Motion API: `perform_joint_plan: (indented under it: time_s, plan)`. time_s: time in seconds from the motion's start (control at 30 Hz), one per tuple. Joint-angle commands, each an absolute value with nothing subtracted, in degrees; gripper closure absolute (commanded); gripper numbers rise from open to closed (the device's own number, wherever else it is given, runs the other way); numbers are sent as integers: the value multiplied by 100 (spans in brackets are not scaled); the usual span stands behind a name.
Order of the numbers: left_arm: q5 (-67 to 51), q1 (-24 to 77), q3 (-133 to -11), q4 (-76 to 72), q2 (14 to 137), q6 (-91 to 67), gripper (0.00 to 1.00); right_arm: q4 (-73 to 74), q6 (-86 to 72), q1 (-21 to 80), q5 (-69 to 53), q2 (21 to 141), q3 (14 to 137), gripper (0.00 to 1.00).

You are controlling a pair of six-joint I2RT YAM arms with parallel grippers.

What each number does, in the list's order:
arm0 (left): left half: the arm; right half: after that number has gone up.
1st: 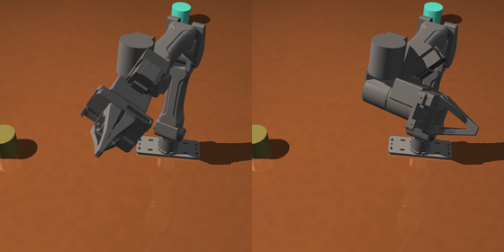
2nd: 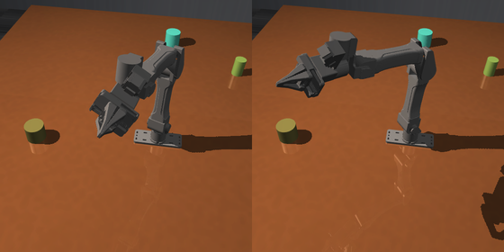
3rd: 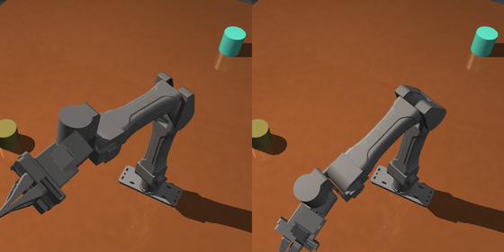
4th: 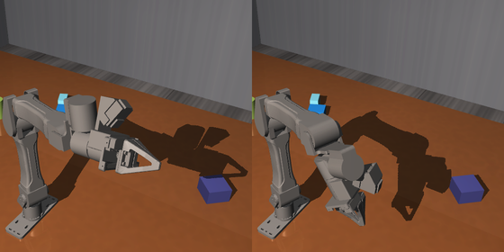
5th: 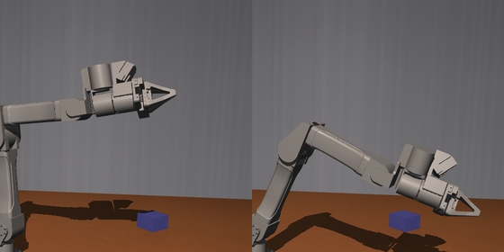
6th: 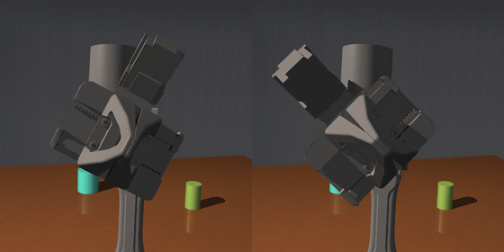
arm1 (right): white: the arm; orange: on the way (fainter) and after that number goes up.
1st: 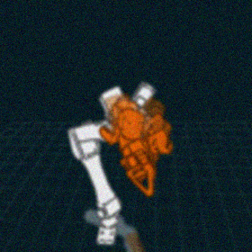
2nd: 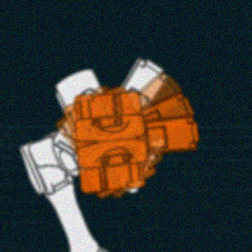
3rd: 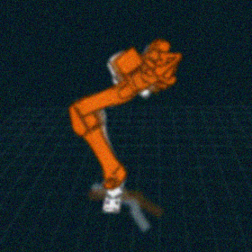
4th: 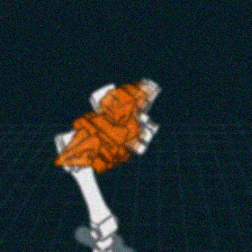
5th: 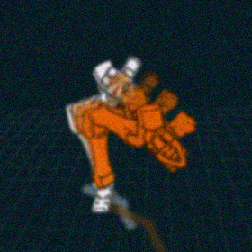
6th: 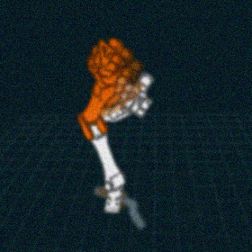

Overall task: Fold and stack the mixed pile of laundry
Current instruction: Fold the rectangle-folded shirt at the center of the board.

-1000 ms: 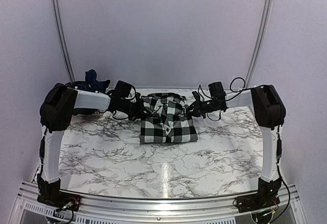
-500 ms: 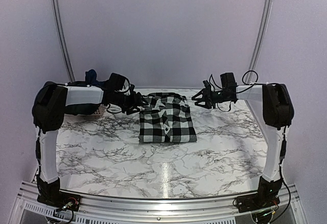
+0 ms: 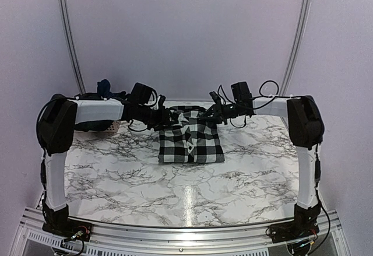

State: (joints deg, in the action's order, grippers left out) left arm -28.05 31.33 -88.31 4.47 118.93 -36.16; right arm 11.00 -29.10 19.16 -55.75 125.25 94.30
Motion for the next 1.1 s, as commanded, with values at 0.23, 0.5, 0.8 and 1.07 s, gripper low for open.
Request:
perform_joint_plan:
  time_s: [0.23, 0.5, 0.8, 1.07]
  plan:
    - [-3228, 3094, -9491, -380, 13594, -4154, 52, 802, -3015, 2003, -5566, 14185, 10137, 83]
    - [-3397, 3296, -8343, -759, 13248, -4144, 52, 630, -2802, 2112, -5582, 13893, 8992, 78]
    - [-2646, 3787, -6274, -877, 11130, -3608, 32, 440, -2547, 2410, -5494, 11964, 6613, 69]
    - [-381, 4560, -5666, 397, 8776, -1566, 1, 1429, -1855, 2415, -5307, 10644, 6997, 63]
